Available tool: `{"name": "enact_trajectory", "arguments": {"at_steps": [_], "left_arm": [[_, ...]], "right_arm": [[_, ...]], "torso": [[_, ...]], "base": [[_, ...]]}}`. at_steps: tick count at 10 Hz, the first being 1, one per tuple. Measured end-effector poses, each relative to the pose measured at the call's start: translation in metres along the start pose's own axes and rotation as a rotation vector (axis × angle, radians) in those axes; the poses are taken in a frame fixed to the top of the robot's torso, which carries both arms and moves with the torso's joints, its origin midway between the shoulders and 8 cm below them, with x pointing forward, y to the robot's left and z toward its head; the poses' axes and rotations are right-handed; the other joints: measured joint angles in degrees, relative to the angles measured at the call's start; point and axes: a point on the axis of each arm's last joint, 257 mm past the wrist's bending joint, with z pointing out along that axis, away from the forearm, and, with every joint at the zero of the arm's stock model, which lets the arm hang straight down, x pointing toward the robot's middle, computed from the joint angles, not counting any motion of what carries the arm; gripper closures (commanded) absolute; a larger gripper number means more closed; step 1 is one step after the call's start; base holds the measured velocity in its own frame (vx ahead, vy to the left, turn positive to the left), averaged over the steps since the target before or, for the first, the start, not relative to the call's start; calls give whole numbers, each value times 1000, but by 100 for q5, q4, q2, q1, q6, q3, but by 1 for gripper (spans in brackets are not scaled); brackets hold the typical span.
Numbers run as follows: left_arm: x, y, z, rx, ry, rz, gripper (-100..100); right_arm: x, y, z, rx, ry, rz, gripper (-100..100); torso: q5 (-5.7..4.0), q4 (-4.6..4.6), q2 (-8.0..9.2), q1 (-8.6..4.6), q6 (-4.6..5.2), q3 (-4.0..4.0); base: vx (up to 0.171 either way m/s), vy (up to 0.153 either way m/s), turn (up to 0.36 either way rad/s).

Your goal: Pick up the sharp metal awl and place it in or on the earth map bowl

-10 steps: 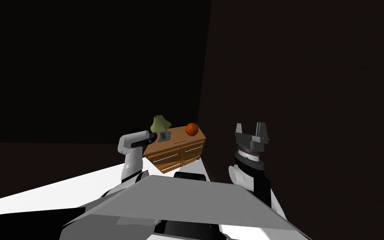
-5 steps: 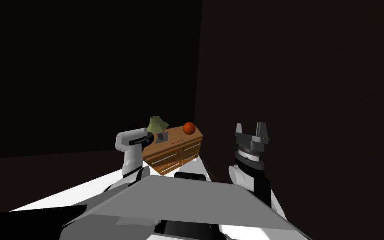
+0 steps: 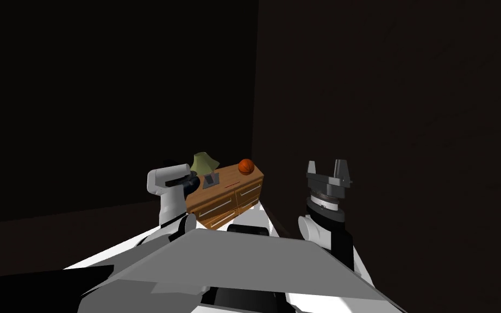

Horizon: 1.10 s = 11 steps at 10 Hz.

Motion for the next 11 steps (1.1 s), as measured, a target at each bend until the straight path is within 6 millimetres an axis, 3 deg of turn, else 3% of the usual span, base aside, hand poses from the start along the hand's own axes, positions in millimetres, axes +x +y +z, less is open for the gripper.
{"name": "enact_trajectory", "arguments": {"at_steps": [8,9,11], "left_arm": [[22,-18,-25,31,-31,-68,100],[22,-18,-25,32,-31,-70,-100],[23,-19,-26,34,-30,-71,-100]], "right_arm": [[0,0,0,0,0,0,0],[0,0,0,0,0,0,0],[0,0,0,0,0,0,0]], "torso": [[-1,-1,-9,-2,5,-5],[0,-4,-11,-18,0,-7],[-2,-8,-23,-38,10,-15]], "base": [[-16,101,-132],[-2,10,5],[-1,3,9]]}}
